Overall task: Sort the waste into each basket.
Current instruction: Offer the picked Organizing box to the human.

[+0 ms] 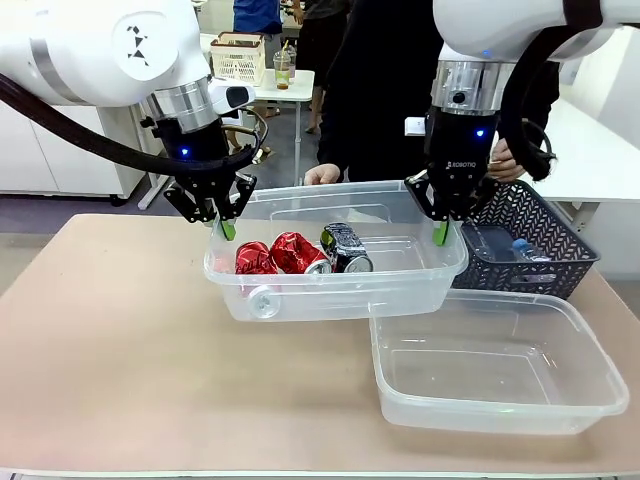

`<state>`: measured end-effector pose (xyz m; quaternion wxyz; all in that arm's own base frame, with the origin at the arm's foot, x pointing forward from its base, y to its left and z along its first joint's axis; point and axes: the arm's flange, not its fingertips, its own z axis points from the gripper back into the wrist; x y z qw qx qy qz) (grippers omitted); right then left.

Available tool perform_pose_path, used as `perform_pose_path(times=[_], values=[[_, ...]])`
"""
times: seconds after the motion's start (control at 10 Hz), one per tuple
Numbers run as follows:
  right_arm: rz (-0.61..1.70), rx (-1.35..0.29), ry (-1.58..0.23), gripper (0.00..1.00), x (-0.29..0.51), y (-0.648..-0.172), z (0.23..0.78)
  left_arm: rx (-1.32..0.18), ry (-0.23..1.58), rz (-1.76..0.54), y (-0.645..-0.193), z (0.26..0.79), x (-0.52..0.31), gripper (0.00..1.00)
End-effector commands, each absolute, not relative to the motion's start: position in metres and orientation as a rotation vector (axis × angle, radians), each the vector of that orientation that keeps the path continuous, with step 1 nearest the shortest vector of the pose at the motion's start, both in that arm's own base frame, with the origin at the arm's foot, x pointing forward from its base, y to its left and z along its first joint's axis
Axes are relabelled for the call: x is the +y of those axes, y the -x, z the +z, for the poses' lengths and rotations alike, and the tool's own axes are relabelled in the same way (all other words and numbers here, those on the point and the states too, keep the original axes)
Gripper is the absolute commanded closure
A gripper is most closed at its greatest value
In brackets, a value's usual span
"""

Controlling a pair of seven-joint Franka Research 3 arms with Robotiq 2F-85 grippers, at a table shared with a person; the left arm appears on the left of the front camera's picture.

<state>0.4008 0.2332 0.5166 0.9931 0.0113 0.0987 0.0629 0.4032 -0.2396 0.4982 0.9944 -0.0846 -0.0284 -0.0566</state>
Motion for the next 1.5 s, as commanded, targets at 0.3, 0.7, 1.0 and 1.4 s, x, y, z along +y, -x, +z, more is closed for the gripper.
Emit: perform_pose_path(times=[0.3,0.7,1.0,1.4], values=[[0.137,0.201,-0.020,0.96,0.235,-0.399,0.522,-0.075,0.183,-0.104,-0.400,0.497,-0.241,0.94],[0.186,0.233,0.026,0.96,0.277,-0.502,0.527,-0.187,0.126,-0.011,-0.487,0.536,-0.244,0.94],[0.194,0.274,0.018,0.96,0.280,-0.532,0.505,-0.135,0.187,0.027,-0.514,0.516,-0.244,0.94],[0.158,0.235,0.003,0.96,0.262,-0.541,0.494,-0.135,0.145,0.002,-0.499,0.525,-0.223,0.94]])
